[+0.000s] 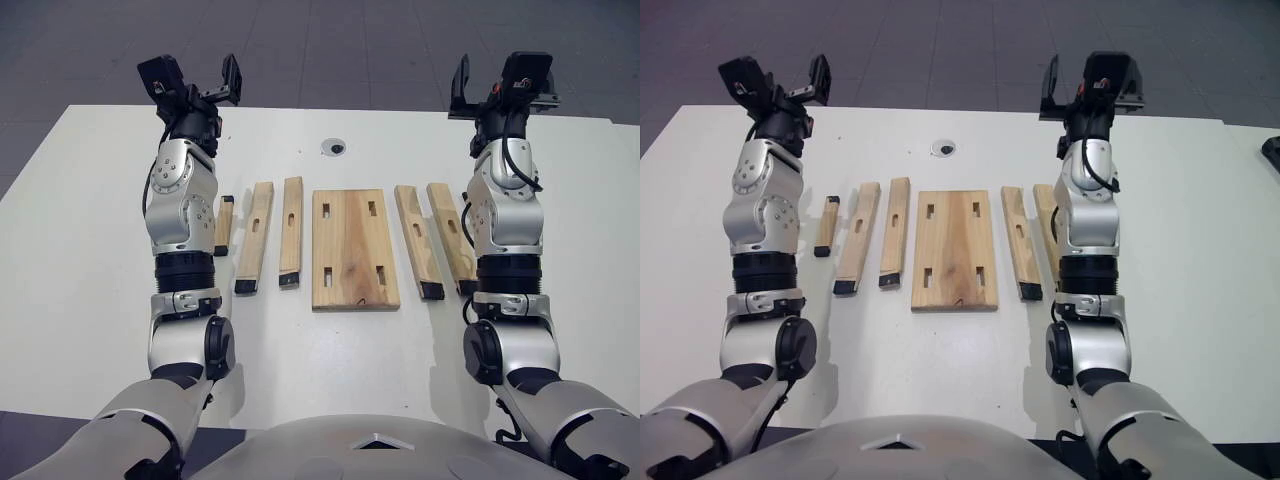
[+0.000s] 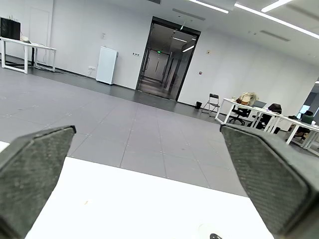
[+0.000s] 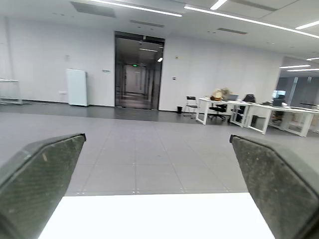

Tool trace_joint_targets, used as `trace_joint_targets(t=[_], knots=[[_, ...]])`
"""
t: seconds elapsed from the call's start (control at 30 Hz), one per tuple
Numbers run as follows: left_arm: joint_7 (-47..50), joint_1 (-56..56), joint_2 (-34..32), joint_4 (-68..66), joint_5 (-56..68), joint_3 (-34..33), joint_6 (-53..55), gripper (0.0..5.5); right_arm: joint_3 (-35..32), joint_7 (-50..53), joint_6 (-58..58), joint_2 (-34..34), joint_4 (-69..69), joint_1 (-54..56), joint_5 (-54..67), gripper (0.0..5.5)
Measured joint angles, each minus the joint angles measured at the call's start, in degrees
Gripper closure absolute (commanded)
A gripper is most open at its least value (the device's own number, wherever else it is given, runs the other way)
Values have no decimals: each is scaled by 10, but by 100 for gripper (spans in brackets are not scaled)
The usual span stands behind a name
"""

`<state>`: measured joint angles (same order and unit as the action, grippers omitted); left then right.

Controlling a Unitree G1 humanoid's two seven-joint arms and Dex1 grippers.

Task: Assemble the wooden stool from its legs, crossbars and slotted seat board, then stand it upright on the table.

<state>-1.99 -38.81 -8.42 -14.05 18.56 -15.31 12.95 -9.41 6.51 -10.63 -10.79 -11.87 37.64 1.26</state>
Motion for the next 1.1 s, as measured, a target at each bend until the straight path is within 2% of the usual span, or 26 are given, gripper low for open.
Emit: trace_joint_targets(t=[0.13, 0.23, 0.47, 0.73, 1.1], knots=[[0, -2, 0, 4, 1, 0, 8, 10, -1, -4, -8, 0, 8, 0, 4, 12], [1, -2, 0, 4, -1, 1, 11, 10, -13, -23, -60, -8, 6, -1, 24, 12], [7, -1, 9, 39, -4, 13, 28, 10, -98, -114, -285, -137, 2, -51, 86, 12], [24, 20, 33, 84, -4, 27, 49, 10, -56, -193, -379, -178, 31, -137, 93, 12], [27, 27, 39, 105, -4, 36, 61, 10, -17, -213, -376, -182, -2, -161, 81, 12]])
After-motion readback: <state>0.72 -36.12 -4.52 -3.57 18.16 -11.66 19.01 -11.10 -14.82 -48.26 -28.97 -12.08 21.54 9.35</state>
